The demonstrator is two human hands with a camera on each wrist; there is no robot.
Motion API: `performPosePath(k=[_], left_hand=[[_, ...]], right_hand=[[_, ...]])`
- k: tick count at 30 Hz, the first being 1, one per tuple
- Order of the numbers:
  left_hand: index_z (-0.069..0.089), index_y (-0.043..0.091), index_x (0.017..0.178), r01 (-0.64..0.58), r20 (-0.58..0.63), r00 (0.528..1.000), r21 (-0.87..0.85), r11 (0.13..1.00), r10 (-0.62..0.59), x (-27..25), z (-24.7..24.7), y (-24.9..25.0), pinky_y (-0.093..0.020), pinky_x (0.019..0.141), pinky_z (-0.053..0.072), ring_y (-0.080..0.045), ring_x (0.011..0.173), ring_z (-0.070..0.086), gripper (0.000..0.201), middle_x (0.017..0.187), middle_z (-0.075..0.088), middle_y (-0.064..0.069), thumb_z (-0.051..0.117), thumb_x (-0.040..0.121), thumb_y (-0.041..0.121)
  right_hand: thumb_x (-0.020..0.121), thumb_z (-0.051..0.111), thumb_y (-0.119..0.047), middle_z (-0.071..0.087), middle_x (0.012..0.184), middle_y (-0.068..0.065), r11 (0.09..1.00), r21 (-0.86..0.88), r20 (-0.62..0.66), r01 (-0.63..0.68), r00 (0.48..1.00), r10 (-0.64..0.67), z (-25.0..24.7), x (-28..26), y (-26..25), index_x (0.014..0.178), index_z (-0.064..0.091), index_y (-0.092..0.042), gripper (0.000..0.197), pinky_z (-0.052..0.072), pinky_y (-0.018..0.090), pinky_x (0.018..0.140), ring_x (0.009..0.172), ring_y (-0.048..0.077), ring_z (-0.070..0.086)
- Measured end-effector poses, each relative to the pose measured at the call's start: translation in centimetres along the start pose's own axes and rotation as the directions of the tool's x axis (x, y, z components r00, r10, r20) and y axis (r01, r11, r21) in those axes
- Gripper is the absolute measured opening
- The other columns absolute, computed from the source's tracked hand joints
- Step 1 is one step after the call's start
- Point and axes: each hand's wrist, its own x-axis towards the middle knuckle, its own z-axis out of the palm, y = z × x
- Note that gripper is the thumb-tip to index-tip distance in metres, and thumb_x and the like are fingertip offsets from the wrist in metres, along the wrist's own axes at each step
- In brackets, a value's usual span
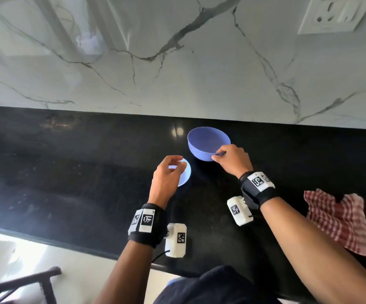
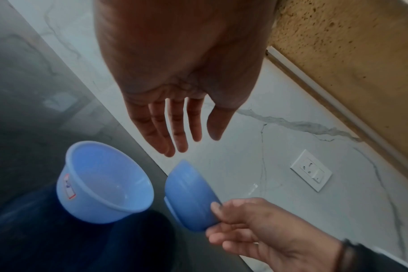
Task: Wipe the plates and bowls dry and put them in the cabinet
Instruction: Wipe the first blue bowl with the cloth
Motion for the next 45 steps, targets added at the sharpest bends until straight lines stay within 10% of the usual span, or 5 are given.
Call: performPosePath(k=[9, 20, 29, 37, 45], left_hand=[[0.034, 0.054, 0.148, 0.200, 0.447, 0.894, -0.424, 0.883, 0.012, 0.6, 3.8, 1.4, -0.052, 0.098, 0.056, -0.011, 0.127, 0.063, 0.062, 0.142, 0.061, 0.017, 0.066, 0.095, 0.057], [0.060, 0.037, 0.140, 0.355, 0.559, 0.829, -0.508, 0.785, -0.012, 0.9, 7.9, 0.4, -0.047, 0.083, 0.061, -0.029, 0.130, 0.061, 0.055, 0.143, 0.063, -0.002, 0.063, 0.086, 0.029], [0.057, 0.046, 0.141, 0.212, 0.544, 0.839, -0.329, 0.920, 0.001, 0.9, 8.2, 0.1, -0.030, 0.078, 0.057, -0.012, 0.120, 0.066, 0.044, 0.131, 0.068, 0.018, 0.056, 0.097, 0.040], [0.051, 0.055, 0.144, 0.033, 0.505, 0.859, -0.228, 0.973, 0.089, 1.3, 8.3, -1.3, -0.046, 0.118, 0.042, -0.008, 0.142, 0.047, 0.057, 0.154, 0.050, 0.017, 0.058, 0.088, 0.056], [0.048, 0.057, 0.145, -0.058, 0.478, 0.869, -0.149, 0.987, 0.123, 1.5, 8.7, -1.5, -0.044, 0.117, 0.043, -0.007, 0.143, 0.044, 0.058, 0.154, 0.047, 0.018, 0.058, 0.088, 0.064]], right_hand=[[0.079, 0.085, -0.032, 0.076, 0.085, -0.011, 0.929, 0.369, -0.017, 0.039, 0.999, -0.036, -2.2, -8.8, 2.7, 0.089, 0.077, -0.031, 0.013, 0.055, 0.028, 0.081, 0.085, 0.002, 0.071], [0.095, 0.071, -0.021, 0.076, 0.091, 0.003, 0.786, 0.618, -0.043, 0.027, 0.999, 0.000, -3.9, -13.2, 8.3, 0.133, 0.059, -0.037, 0.043, 0.055, 0.024, 0.074, 0.083, 0.011, 0.073], [0.075, 0.084, -0.049, 0.046, 0.153, 0.004, 0.854, -0.416, -0.222, -0.314, 0.945, 0.239, -4.9, -13.8, 22.6, 0.146, 0.049, -0.033, 0.081, 0.008, 0.043, 0.122, 0.142, 0.033, 0.030], [0.081, 0.073, -0.011, 0.069, 0.100, 0.013, 0.922, -0.262, -0.502, -0.285, 0.856, 0.122, -3.6, -14.0, 24.0, 0.097, 0.075, -0.010, 0.016, 0.035, 0.062, 0.111, 0.124, 0.045, 0.047], [0.091, 0.072, -0.004, 0.071, 0.089, -0.005, 0.875, 0.474, -0.437, 0.100, 0.889, 0.135, -4.8, -13.3, 15.4, 0.098, 0.069, -0.014, 0.013, 0.048, 0.016, 0.077, 0.084, 0.008, 0.066]])
